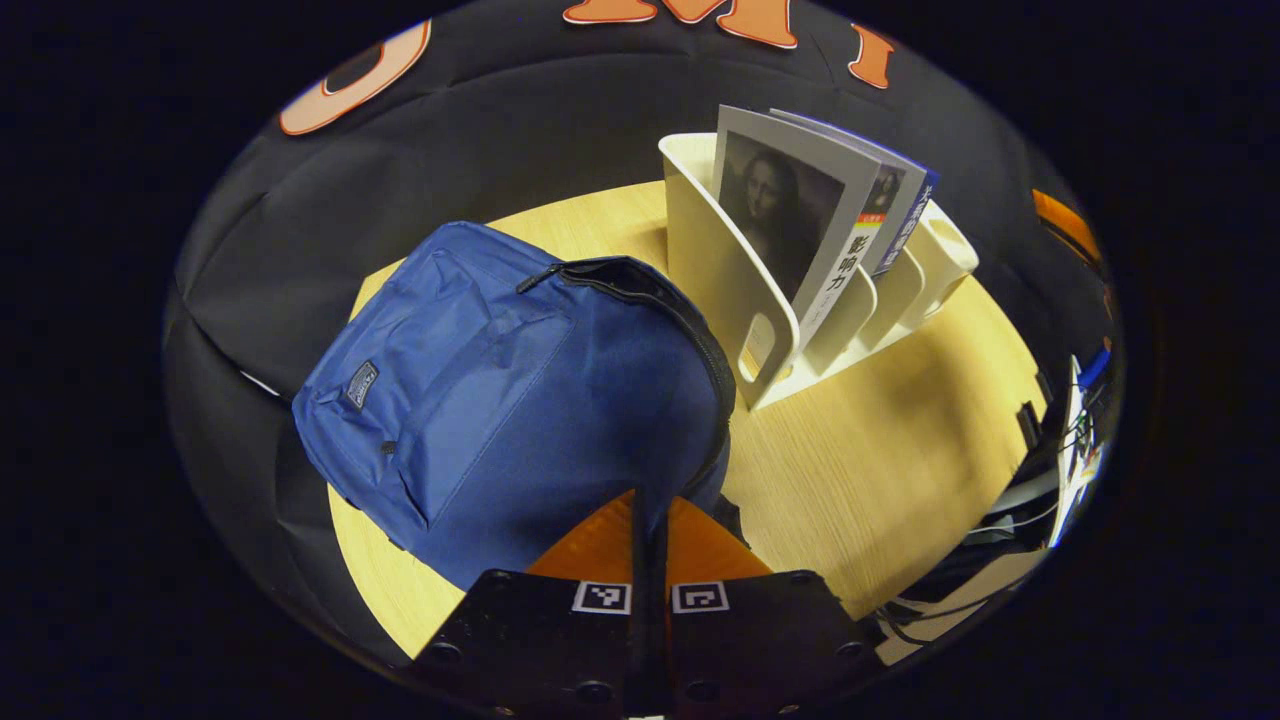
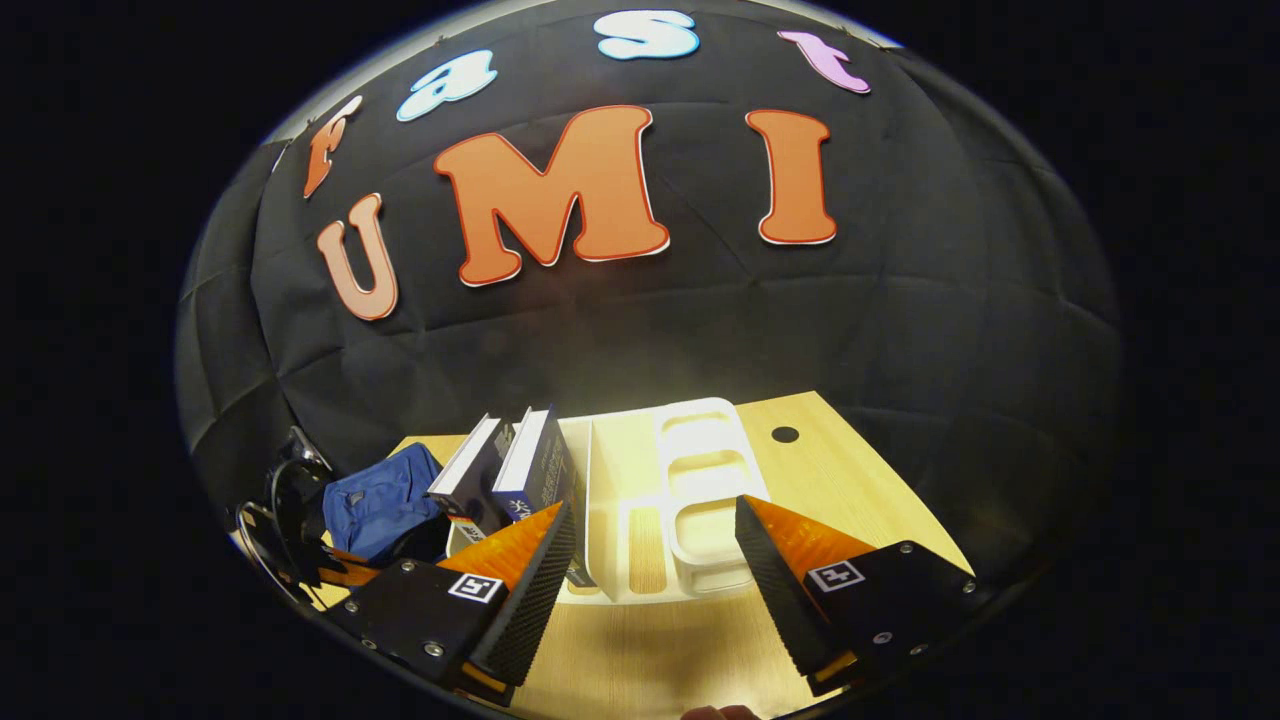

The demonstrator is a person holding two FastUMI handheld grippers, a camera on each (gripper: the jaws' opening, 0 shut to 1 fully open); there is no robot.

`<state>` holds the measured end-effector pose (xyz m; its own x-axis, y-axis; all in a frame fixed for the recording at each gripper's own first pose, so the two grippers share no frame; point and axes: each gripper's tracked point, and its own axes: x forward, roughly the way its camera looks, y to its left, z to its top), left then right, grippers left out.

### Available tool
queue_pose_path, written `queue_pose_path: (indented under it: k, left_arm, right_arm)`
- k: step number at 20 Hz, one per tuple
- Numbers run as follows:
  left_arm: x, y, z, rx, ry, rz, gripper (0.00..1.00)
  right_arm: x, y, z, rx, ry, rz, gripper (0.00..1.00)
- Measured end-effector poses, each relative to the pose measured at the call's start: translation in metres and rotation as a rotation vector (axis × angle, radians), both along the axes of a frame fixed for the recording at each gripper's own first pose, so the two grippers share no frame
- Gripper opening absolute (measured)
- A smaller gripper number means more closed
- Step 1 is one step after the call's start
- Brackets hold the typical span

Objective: Open the schoolbag, grab two books from the bookshelf and put them into the schoolbag.

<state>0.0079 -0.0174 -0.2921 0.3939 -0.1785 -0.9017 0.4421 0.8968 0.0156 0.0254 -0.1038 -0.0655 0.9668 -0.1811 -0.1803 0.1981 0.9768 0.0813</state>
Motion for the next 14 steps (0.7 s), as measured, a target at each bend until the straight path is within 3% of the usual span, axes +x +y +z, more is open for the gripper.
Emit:
queue_pose_path:
  k: [9,14]
  left_arm:
    - [0.043,0.032,0.082,-0.093,0.014,-0.221,0.01]
    - [0.078,0.064,0.118,-0.074,-0.055,-0.329,0.01]
  right_arm:
    - [-0.01,0.059,-0.003,0.021,-0.013,-0.156,0.95]
    - [-0.012,0.088,-0.014,0.026,0.001,-0.227,0.95]
